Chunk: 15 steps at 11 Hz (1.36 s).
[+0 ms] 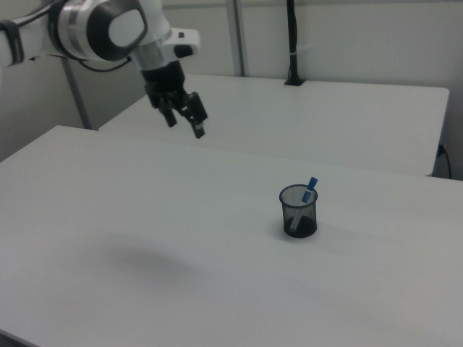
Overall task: Remove the marker
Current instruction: 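Move the open gripper over the black mesh cup and lower it, then close the gripper on the blue-capped marker inside the cup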
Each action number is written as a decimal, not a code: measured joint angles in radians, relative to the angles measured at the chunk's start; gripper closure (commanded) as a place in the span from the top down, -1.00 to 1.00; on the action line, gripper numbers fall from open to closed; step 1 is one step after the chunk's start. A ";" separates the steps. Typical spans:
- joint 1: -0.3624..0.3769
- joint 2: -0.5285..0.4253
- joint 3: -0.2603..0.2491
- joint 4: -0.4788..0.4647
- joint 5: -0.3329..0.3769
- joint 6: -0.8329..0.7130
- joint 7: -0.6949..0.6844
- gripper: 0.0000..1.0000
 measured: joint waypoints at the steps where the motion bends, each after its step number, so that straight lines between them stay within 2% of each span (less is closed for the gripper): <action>1: -0.034 0.019 -0.001 0.000 0.000 0.061 0.000 1.00; 4: -0.134 0.110 -0.003 -0.001 -0.002 0.281 0.000 1.00; 9: -0.218 0.304 -0.004 -0.001 -0.106 0.615 0.000 1.00; 11: -0.245 0.361 -0.004 0.001 -0.110 0.754 0.000 0.83; 13: -0.253 0.392 -0.004 0.001 -0.110 0.834 0.000 0.77; 15: -0.252 0.432 -0.004 0.001 -0.110 0.893 0.000 0.58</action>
